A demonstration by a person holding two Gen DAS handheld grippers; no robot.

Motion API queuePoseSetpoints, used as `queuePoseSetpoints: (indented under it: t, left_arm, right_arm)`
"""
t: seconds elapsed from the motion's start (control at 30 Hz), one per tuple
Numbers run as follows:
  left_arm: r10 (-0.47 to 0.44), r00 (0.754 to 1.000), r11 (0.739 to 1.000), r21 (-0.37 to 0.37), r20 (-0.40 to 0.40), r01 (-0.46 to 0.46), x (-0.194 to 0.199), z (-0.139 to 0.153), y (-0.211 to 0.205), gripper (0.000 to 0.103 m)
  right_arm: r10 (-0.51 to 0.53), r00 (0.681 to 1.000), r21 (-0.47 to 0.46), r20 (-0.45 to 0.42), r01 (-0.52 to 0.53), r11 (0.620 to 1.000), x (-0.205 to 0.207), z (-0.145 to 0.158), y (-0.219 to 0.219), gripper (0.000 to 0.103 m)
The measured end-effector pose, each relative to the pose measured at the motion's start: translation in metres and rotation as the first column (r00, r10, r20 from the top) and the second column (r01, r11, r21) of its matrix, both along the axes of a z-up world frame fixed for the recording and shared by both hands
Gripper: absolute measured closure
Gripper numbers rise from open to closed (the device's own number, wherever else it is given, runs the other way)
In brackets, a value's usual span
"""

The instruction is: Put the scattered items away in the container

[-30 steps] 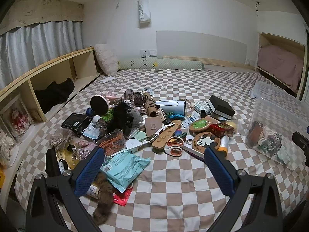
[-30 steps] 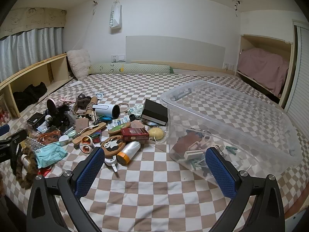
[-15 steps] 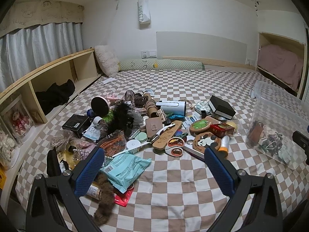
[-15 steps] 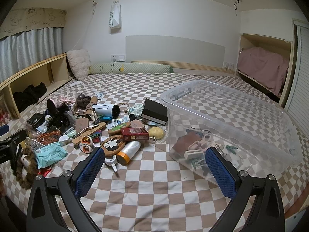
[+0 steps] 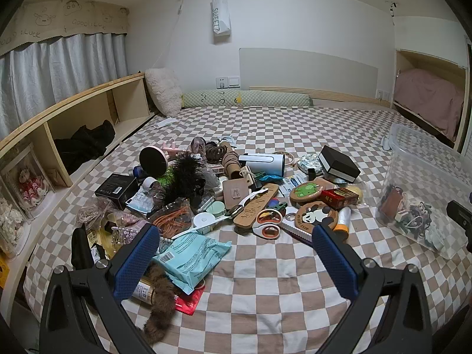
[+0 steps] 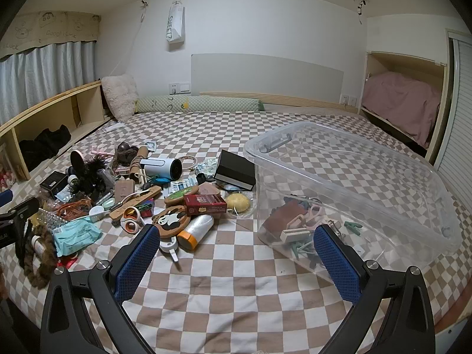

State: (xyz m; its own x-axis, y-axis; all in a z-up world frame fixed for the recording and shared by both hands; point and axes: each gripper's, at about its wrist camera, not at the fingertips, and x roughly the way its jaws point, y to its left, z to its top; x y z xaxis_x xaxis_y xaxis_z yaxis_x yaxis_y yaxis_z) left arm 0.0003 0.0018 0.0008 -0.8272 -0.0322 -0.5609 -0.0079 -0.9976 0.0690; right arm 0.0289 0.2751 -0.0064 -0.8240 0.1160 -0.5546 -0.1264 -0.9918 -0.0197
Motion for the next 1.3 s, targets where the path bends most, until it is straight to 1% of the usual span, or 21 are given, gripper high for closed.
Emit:
queuePoseSetpoints:
  t: [0.6,0.93,1.3]
  left_arm:
    - [0.002,1.0,1.0,0.005,-0.001,-0.002,0.0,0.0,-0.004,0.0]
    - [-0.009,1.0,1.0,0.029,0.013,0.008,-0.002,-0.002,-0.01,0.0]
    - [-0.002,1.0,1.0,0.025,0.03,0.001,-0.005,-0.008,-0.015,0.0]
  right_arm:
    - [-0.002,1.0,-0.002,0.005,0.002,1.0,0.0,-0.001,0.002,0.0]
    - [-0.003,1.0,0.0,0.018,0.003,1.0,-0.003,-0.003,0.002,0.0]
    - [0.0,0.999,0.005,0.04,0.0,1.0,-0.006,-0.009,0.0,0.0]
